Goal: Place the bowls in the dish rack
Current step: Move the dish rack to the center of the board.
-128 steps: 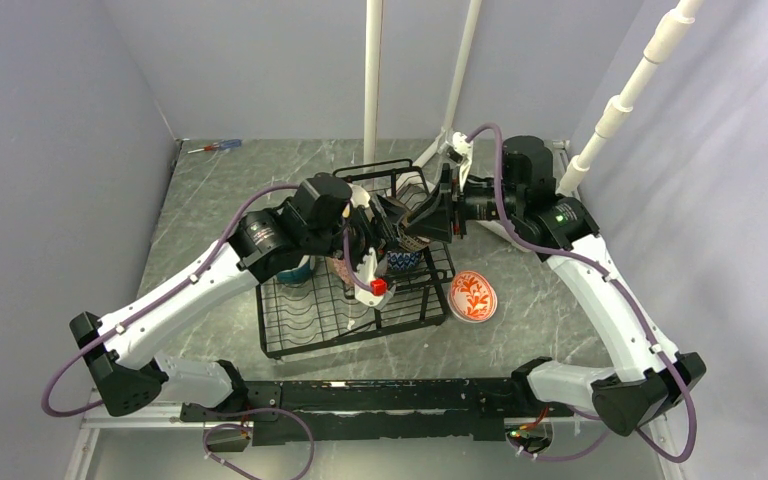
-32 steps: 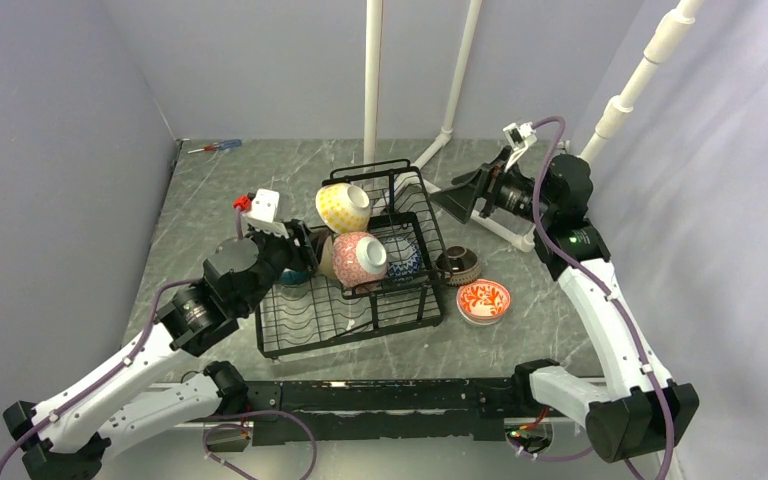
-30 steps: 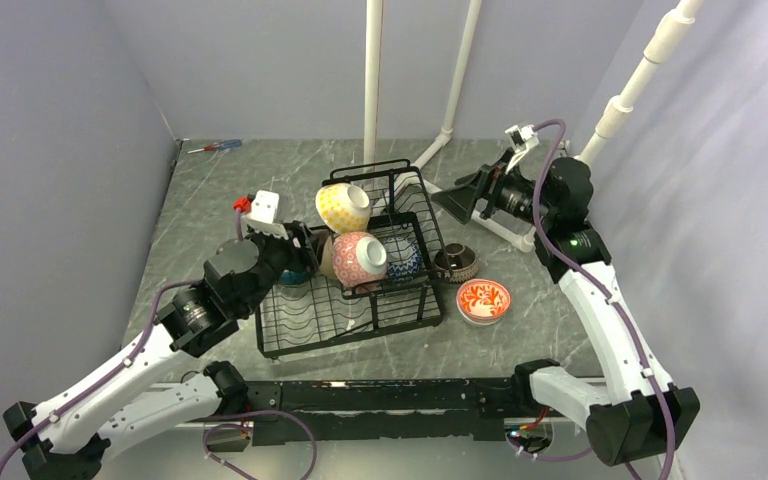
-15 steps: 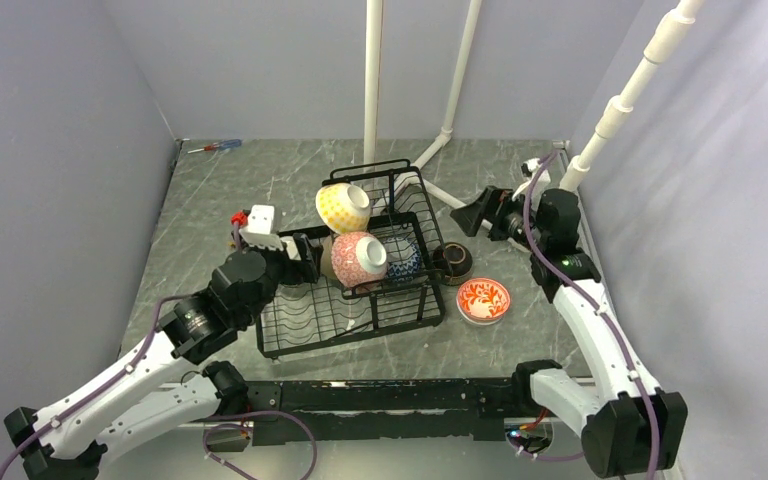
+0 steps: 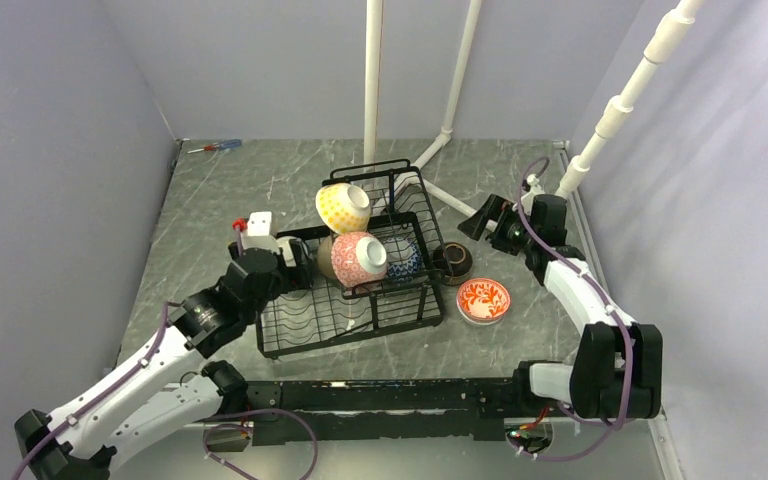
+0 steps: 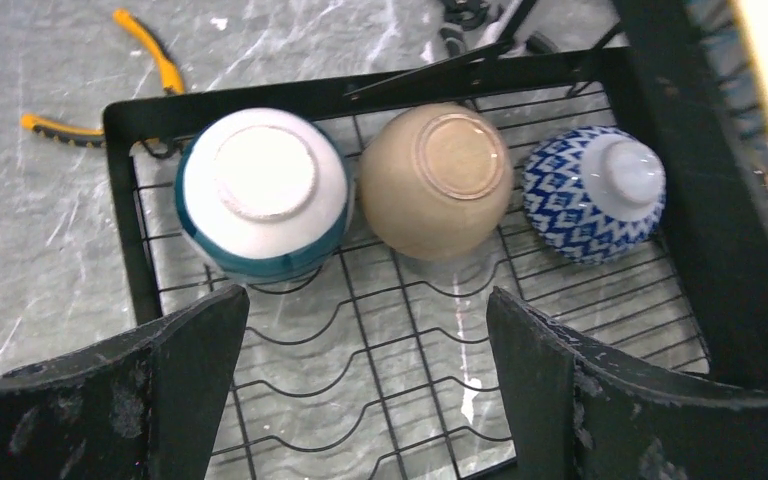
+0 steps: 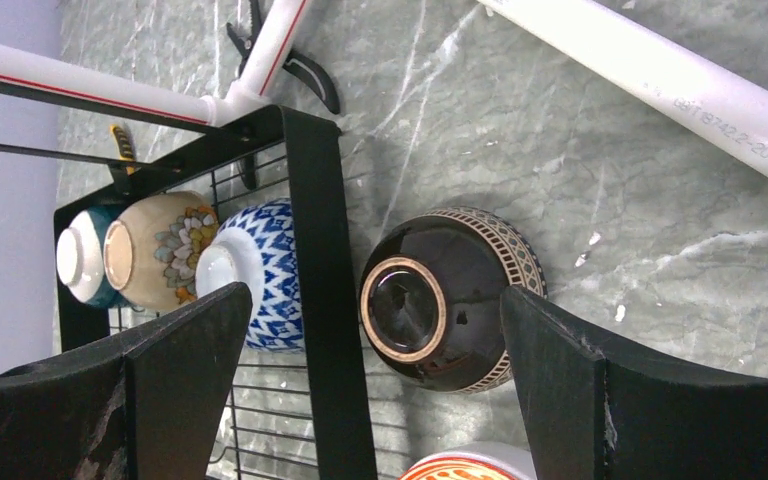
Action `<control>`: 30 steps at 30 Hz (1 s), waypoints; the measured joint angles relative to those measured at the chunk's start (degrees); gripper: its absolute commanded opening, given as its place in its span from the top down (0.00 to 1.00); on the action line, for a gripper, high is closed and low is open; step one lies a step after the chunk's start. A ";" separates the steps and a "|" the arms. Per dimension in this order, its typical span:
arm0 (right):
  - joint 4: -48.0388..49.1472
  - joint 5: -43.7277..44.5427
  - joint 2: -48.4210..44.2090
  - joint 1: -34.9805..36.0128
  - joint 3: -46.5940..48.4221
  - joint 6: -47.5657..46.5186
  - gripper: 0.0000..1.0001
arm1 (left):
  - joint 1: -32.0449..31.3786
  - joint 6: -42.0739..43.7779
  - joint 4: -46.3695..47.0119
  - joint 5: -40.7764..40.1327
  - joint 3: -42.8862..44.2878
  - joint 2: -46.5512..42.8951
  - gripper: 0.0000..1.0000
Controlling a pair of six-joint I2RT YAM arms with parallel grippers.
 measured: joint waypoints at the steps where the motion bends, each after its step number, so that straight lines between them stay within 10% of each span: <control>1: 0.26 -0.24 0.55 -0.37 -0.15 0.17 0.00 | 1.46 -0.15 -0.55 0.85 0.07 0.39 0.06; 17: 1.38 -4.81 -0.17 -3.61 -8.92 4.00 0.00 | 8.61 19.10 -1.64 11.41 37.97 20.22 0.06; 30: -1.05 -6.60 -9.22 -3.96 -14.08 5.77 0.05 | -6.12 34.36 -2.58 26.08 59.43 51.17 0.06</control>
